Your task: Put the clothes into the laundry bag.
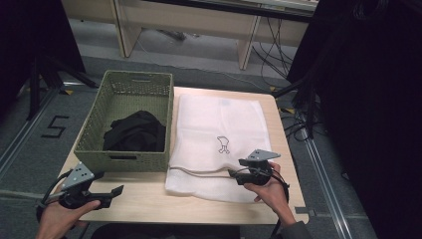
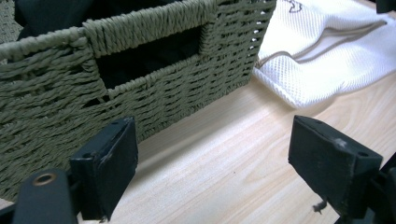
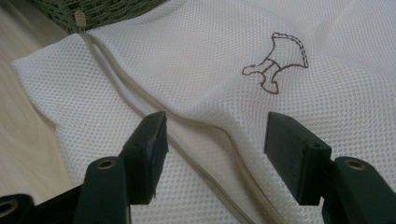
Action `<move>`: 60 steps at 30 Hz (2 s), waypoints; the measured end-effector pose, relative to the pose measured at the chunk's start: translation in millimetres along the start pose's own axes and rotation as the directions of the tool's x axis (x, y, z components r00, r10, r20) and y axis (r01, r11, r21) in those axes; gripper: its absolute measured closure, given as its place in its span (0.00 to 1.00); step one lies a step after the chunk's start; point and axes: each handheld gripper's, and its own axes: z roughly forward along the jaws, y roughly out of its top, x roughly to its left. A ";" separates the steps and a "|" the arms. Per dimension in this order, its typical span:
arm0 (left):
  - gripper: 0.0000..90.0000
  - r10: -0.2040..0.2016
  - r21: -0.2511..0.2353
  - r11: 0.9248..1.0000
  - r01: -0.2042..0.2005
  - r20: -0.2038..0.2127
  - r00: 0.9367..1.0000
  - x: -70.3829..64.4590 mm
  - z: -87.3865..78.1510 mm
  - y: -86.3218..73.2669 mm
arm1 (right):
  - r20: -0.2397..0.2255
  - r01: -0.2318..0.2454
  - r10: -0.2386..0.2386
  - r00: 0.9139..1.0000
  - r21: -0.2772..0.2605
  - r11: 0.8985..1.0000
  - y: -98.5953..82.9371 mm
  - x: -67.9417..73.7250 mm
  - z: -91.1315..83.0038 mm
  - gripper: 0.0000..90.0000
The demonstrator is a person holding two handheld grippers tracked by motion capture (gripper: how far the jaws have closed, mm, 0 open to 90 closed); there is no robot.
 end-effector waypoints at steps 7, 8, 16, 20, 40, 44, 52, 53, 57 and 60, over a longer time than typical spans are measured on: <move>0.17 0.012 0.011 1.000 -0.012 0.009 1.000 -0.8 1.5 0.0 | -0.004 -0.020 0.020 1.000 0.011 1.000 -0.9 1.4 1.0 0.46; 0.17 0.015 0.011 1.000 -0.015 0.003 1.000 -1.8 1.8 0.0 | -0.004 -0.020 0.020 1.000 0.011 1.000 -0.9 1.4 1.0 0.46; 0.18 0.035 0.030 0.999 -0.035 0.024 0.999 -3.2 5.1 0.7 | 0.002 0.033 -0.033 0.999 0.019 0.999 -0.6 -3.6 5.5 0.51; 0.18 0.037 0.036 0.999 -0.038 0.022 0.999 -4.0 5.3 1.1 | 0.013 0.035 -0.035 0.999 0.040 0.999 0.7 -7.0 7.9 0.51; 0.19 0.025 0.065 0.998 -0.026 0.019 0.999 -3.2 9.3 0.7 | 0.017 0.095 -0.098 0.995 0.138 0.986 5.2 -14.0 47.1 0.54; 0.19 0.028 0.069 0.997 -0.030 0.025 0.999 -3.4 9.9 0.8 | 0.019 0.114 -0.118 0.993 0.151 0.982 6.4 -16.2 53.6 0.60; 0.19 0.027 0.070 0.997 -0.029 0.030 0.999 -3.8 10.4 1.1 | 0.045 0.125 -0.134 0.990 0.162 0.979 11.4 -20.3 57.5 0.92; 0.19 0.029 0.070 0.997 -0.031 0.028 0.999 -4.0 10.2 1.1 | 0.055 0.128 -0.138 0.989 0.156 0.979 12.9 -20.2 56.4 0.94; 0.20 0.033 0.070 0.997 -0.035 0.029 0.999 -4.7 10.2 1.1 | 0.083 0.171 -0.180 0.980 0.106 0.980 25.0 -20.2 44.4 0.96; 0.20 0.036 0.071 0.997 -0.038 0.030 0.999 -4.9 10.3 1.1 | 0.100 0.177 -0.184 0.978 0.080 0.981 29.4 -19.0 39.9 0.97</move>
